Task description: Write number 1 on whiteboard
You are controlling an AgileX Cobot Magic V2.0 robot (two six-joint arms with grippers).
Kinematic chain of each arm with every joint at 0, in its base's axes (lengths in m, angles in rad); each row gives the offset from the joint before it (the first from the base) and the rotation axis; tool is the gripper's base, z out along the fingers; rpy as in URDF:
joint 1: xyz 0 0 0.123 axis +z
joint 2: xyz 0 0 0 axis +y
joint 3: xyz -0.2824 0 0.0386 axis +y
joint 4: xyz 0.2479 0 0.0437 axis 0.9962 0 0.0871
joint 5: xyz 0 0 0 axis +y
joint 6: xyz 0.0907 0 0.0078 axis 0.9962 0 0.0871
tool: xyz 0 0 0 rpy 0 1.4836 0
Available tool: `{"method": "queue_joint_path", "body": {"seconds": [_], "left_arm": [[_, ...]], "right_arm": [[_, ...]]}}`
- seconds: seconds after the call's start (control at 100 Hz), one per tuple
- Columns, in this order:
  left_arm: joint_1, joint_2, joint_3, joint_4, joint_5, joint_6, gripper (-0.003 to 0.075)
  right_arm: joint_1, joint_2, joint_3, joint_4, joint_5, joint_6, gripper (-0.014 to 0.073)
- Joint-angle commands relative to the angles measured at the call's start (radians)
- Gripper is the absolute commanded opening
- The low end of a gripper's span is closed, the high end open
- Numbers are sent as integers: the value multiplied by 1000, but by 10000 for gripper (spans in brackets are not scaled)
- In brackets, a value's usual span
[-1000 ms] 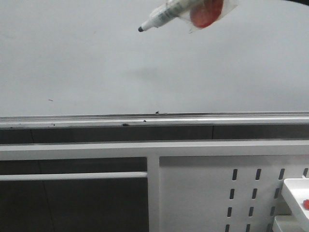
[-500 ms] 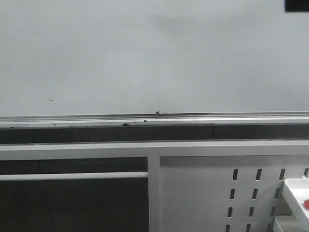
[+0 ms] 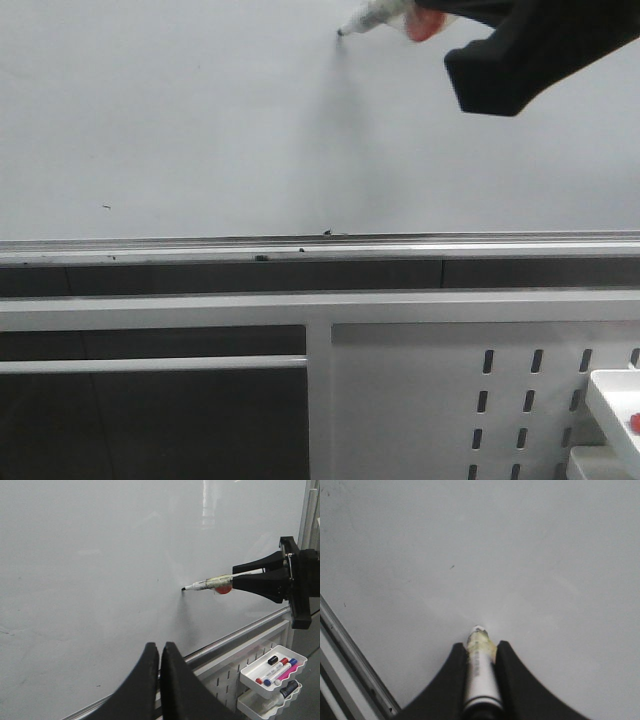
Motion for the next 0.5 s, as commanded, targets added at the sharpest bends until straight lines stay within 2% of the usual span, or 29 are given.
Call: {"method": "queue_joint_path", "body": {"seconds": [0.0, 0.49], "left_arm": [[2, -20, -25, -20, -63, -13, -20], [2, -20, -25, -20, -63, -13, -20]], "right_arm": [[-6, 4, -32, 5, -112, -9, -71], [-82, 14, -32, 26, -118, -9, -71]]}}
